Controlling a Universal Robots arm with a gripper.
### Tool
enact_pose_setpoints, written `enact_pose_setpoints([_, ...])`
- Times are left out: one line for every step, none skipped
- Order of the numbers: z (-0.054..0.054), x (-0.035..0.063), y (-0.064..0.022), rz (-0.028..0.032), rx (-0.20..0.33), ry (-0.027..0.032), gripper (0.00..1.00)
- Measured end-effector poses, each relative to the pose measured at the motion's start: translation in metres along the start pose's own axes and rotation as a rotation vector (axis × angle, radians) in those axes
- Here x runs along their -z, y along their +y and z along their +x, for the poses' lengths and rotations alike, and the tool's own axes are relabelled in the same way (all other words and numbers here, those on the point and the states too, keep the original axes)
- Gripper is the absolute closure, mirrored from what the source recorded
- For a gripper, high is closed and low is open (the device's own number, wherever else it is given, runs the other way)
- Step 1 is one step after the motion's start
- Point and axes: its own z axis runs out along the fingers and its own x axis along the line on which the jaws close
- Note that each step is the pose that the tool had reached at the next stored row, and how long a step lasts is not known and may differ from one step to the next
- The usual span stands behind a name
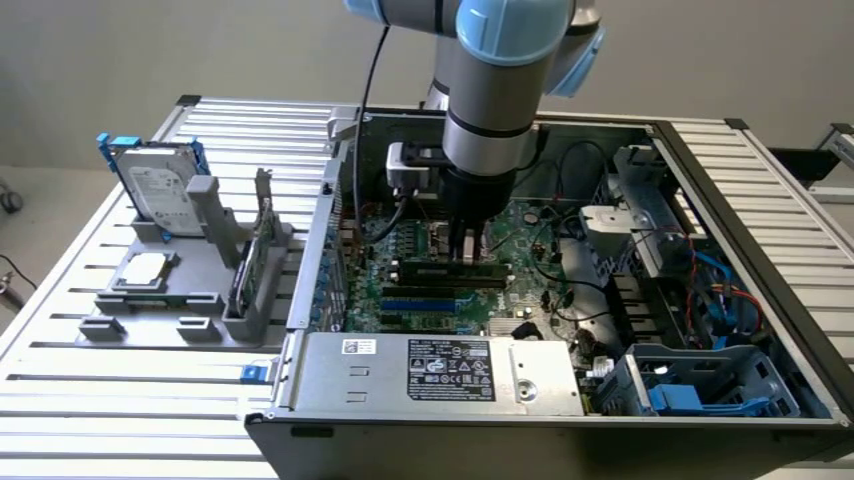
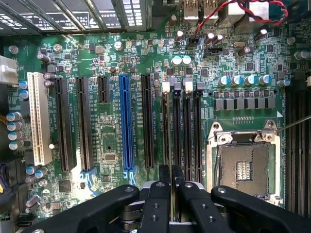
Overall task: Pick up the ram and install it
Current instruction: 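Press down the ram until it locks into place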
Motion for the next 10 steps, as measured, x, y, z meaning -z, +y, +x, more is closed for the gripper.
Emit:
enact_pose_setpoints([0.0000, -0.0007, 0.0004, 0.0001, -0.001, -0.0001, 0.86])
enact_pose_setpoints([0.0000, -0.0009, 0.0005, 0.0001, -0.002, 0.0000, 0.86])
enact_pose_setpoints([0.0000, -0.0010, 0.0005, 0.0001, -0.002, -0.0001, 0.86])
enact_pose_setpoints([0.0000, -0.0012, 0.0005, 0.0000, -0.002, 0.0000, 0.86])
enact_pose_setpoints([0.0000, -0.0014, 0.0005, 0.0000, -0.002, -0.0001, 0.86])
enact_pose_setpoints([0.0000, -0.0017, 0.0005, 0.0001, -0.003, -0.0002, 0.86])
enact_pose_setpoints([0.0000, -0.0019, 0.0005, 0.0001, -0.003, -0.0002, 0.86])
enact_pose_setpoints([0.0000, -0.0020, 0.0005, 0.0001, -0.003, -0.0001, 0.86])
enact_pose_setpoints([0.0001, -0.0020, 0.0005, 0.0000, -0.004, 0.0000, 0.86])
enact_pose_setpoints([0.0000, -0.0021, 0.0005, 0.0002, -0.004, -0.0004, 0.86])
